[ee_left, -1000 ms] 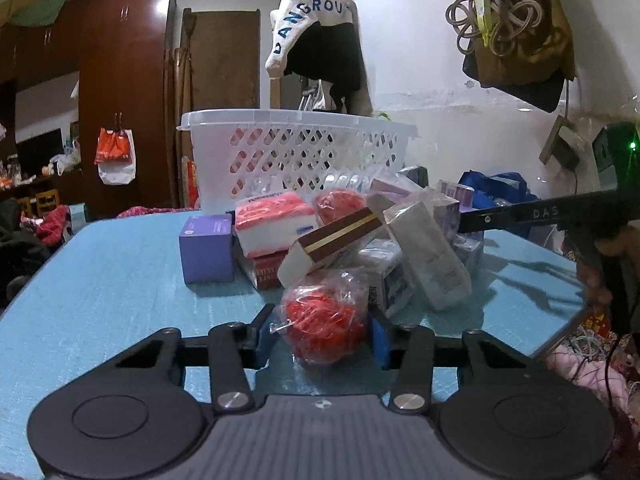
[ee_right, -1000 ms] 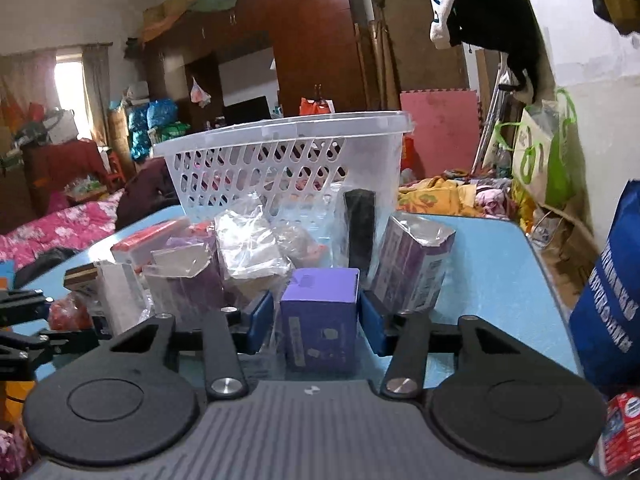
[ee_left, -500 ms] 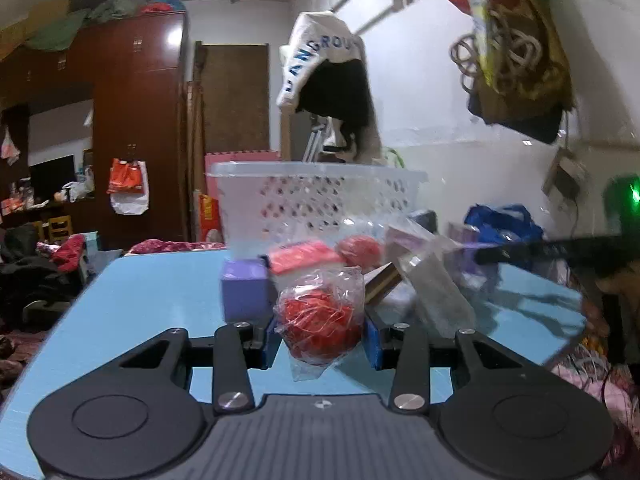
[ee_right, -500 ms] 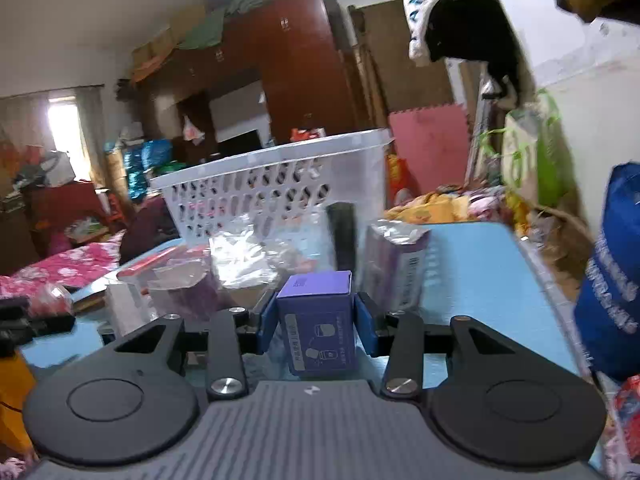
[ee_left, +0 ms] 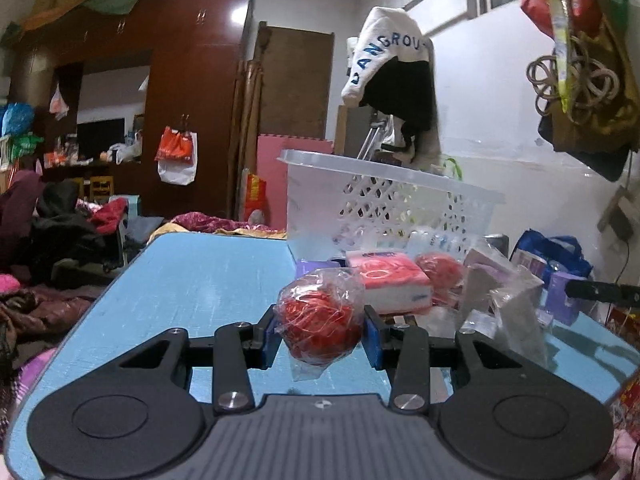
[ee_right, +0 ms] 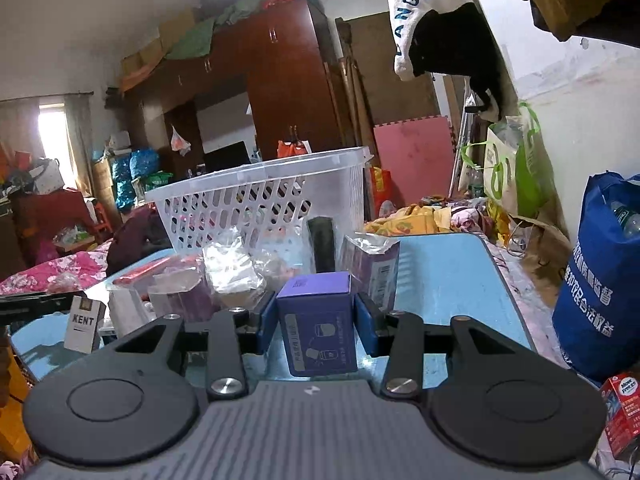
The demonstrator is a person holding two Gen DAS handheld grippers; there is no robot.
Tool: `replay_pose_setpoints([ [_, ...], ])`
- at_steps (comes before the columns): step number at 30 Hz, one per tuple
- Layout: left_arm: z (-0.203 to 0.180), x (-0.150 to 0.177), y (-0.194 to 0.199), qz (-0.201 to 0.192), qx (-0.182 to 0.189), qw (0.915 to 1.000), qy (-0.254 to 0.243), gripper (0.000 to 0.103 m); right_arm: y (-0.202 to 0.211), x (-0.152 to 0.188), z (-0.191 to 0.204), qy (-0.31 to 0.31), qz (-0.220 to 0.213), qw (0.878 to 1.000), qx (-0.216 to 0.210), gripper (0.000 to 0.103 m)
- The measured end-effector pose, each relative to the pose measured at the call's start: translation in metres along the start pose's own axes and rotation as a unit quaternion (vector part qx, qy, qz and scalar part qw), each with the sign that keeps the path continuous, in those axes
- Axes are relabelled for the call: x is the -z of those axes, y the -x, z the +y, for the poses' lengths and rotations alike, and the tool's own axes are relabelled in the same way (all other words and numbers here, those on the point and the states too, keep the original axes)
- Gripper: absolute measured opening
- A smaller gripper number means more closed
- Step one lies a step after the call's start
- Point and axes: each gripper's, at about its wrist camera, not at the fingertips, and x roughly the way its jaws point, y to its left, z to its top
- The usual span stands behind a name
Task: Organize objects
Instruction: 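Grasp the red rubber-band bag with the left gripper while the right grasps a purple box, then lift both held items over the white basket and release them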
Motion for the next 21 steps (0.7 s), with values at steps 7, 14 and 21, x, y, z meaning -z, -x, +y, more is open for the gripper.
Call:
replay_pose_setpoints([
  [7, 0.013, -0.007, 0.006, -0.017, -0.009, 0.9997, 0.012, 0.045, 0.003, -0.005, -0.001, -0.005, -0.006, 1.0, -0.005, 0.045],
  [14, 0.004, -0.038, 0.008, -0.041, 0.02, 0.999, -0.002, 0.045, 0.001, -0.036, 0.006, 0.01, -0.02, 1.0, -0.019, 0.045],
  [21, -0.031, -0.124, -0.044, -0.02, 0.078, 0.9966, -0.016, 0.045, -0.042, -0.112, 0.049, 0.083, -0.034, 0.996, -0.026, 0.045],
])
